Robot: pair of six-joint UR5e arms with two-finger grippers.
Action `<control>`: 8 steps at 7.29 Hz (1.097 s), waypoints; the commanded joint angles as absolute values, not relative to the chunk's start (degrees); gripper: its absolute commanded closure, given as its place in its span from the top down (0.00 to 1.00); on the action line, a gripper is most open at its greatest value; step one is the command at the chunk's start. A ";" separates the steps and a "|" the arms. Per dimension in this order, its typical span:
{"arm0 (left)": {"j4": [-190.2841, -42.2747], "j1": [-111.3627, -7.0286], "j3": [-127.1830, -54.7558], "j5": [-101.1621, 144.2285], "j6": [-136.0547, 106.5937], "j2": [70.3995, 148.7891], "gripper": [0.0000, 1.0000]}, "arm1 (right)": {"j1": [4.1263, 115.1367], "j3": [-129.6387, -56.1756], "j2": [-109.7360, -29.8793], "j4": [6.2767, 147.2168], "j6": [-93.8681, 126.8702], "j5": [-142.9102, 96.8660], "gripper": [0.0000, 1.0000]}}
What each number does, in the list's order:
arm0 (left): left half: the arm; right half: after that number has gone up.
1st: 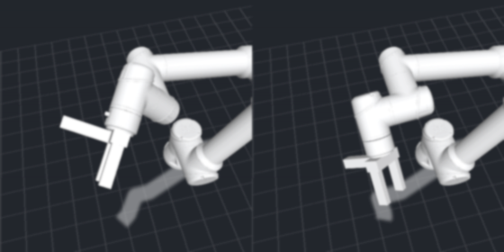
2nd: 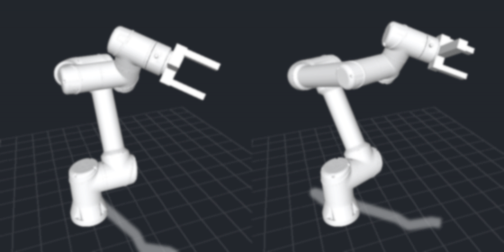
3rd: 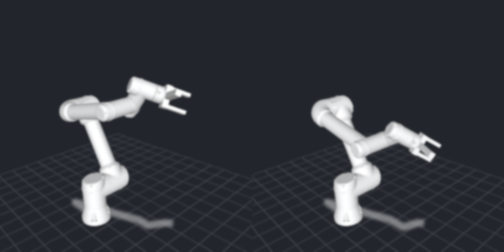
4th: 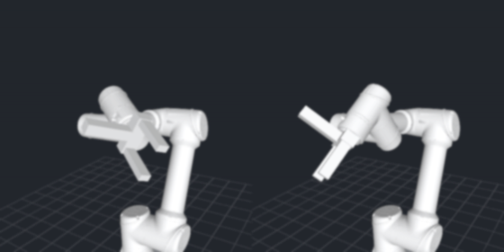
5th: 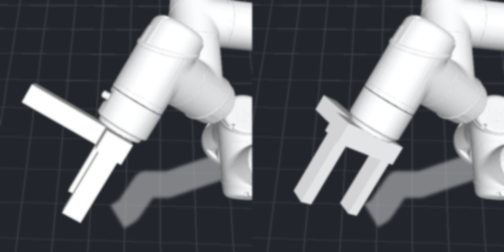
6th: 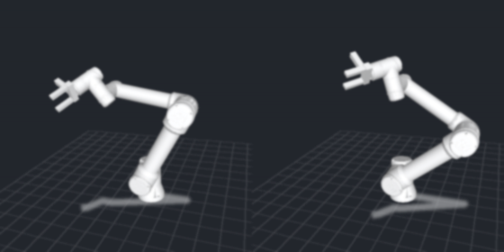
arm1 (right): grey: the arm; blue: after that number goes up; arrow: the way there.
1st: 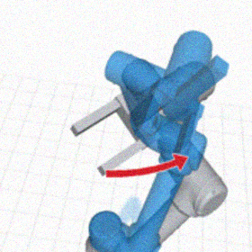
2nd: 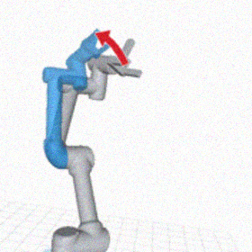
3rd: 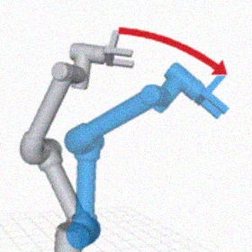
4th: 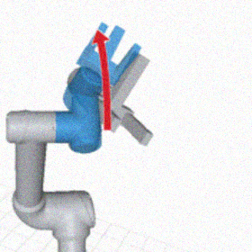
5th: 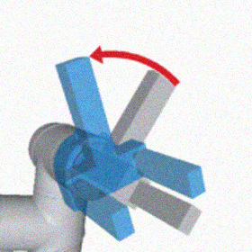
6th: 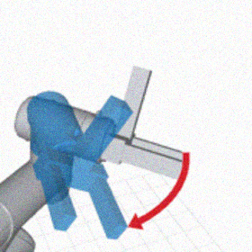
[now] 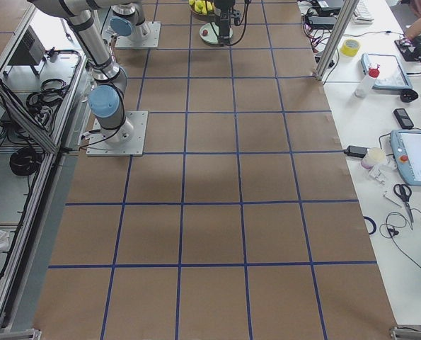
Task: Collect all strawberries into plate
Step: 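Carry the strawberry over the green plate and release it with the left gripper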
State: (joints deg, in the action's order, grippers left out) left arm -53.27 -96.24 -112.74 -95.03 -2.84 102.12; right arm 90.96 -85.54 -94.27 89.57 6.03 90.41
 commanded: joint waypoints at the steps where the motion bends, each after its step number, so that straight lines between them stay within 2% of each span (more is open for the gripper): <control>1: -55.28 -84.26 -113.11 -94.75 15.39 99.50 0.08 | 90.97 -85.61 -94.31 89.47 5.98 90.35 1.00; 2: -55.46 -79.59 -113.38 -94.83 20.51 99.84 0.08 | 90.97 -85.52 -94.31 89.39 6.06 90.44 1.00; 4: -54.59 -76.82 -116.61 -94.66 24.77 101.07 0.10 | 90.97 -85.60 -94.31 89.30 6.06 90.44 1.00; 5: -54.58 -76.82 -117.41 -94.05 24.61 101.34 0.34 | 90.97 -85.52 -94.39 89.30 6.06 90.44 1.00; 6: -55.19 -76.90 -117.51 -92.04 24.70 102.03 0.73 | 90.97 -85.52 -94.39 89.30 6.06 90.53 1.00; 7: -55.20 -77.43 -117.34 -90.11 23.13 102.13 0.81 | 90.97 -85.52 -94.39 89.30 5.98 90.61 1.00; 8: -55.28 -77.43 -117.42 -89.04 22.42 102.04 0.85 | 90.97 -85.52 -94.57 89.21 5.98 90.70 1.00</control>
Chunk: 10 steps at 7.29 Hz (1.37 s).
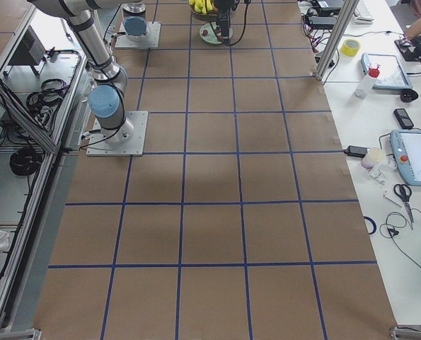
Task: Collect all strawberries into plate
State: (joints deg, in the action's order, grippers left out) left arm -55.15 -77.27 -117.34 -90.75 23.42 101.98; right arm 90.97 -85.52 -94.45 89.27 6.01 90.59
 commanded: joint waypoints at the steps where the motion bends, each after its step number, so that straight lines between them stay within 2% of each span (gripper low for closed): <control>1: -55.54 -77.61 -116.12 -89.64 22.59 100.30 0.95 | 90.97 -85.52 -94.48 89.21 5.98 90.70 1.00; 2: -61.99 -77.78 -112.97 -89.74 22.59 97.59 0.97 | 90.88 -85.52 -94.48 89.21 5.98 90.79 1.00; 4: -81.74 -78.74 -100.35 -89.56 20.67 92.57 0.98 | 90.88 -85.52 -94.48 89.21 5.98 90.79 1.00; 6: -87.96 -85.82 -92.32 -90.26 10.17 89.49 1.00 | 90.88 -85.52 -94.48 89.21 5.98 90.97 1.00; 8: -87.98 -93.92 -89.83 -91.66 0.39 87.72 1.00 | 90.88 -85.52 -94.48 89.21 5.98 90.88 1.00; 10: -87.80 -94.57 -89.56 -91.85 0.70 87.10 1.00 | 90.88 -85.60 -94.40 89.30 5.98 90.53 1.00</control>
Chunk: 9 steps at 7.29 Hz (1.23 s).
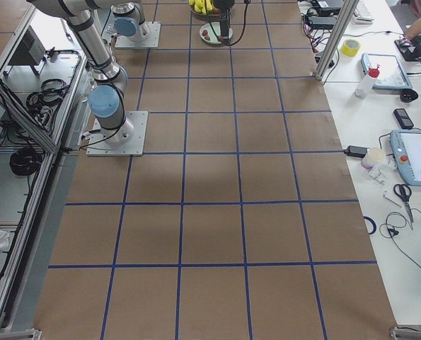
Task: Collect all strawberries into plate
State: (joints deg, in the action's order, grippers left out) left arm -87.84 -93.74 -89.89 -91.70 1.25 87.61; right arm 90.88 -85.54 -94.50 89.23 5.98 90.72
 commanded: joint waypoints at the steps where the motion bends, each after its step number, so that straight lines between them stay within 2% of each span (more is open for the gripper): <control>1: -87.54 -94.48 -89.47 -91.93 0.88 87.01 1.00 | 90.88 -85.52 -94.39 89.30 5.98 90.53 1.00; 4: -87.27 -89.86 -88.42 -91.50 1.76 86.31 1.00 | 90.88 -85.52 -94.39 89.47 5.98 90.53 1.00; 9: -89.11 -88.25 -88.77 -91.32 -1.58 85.78 1.00 | 90.88 -85.52 -94.39 89.30 5.98 90.53 1.00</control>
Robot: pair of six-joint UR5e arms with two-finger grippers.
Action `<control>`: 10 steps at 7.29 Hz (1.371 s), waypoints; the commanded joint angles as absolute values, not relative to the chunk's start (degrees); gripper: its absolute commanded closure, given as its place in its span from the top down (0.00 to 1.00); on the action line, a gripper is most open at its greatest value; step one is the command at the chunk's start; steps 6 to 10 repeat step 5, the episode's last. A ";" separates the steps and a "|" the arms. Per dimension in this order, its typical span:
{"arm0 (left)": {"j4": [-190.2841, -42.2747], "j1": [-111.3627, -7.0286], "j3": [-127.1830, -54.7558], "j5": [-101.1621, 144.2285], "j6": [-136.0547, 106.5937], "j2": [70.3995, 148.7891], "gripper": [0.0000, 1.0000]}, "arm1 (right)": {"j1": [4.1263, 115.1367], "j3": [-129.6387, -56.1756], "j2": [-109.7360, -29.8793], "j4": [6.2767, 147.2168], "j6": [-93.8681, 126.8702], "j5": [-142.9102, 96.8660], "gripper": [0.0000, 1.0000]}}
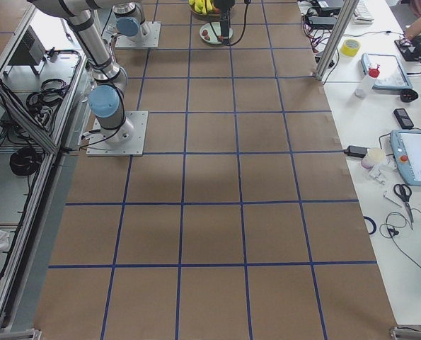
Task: Collect all strawberries into plate
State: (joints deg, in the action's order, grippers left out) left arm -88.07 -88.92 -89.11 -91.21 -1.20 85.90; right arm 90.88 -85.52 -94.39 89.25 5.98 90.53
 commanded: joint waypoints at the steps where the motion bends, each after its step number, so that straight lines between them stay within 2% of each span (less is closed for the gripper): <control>1: -89.12 -88.42 -89.03 -91.23 -1.67 85.78 1.00 | 90.88 -85.52 -94.39 89.21 5.98 90.61 1.00; 10: -89.03 -88.51 -89.47 -91.23 -1.41 85.78 1.00 | 90.88 -85.52 -94.48 89.21 5.98 90.62 1.00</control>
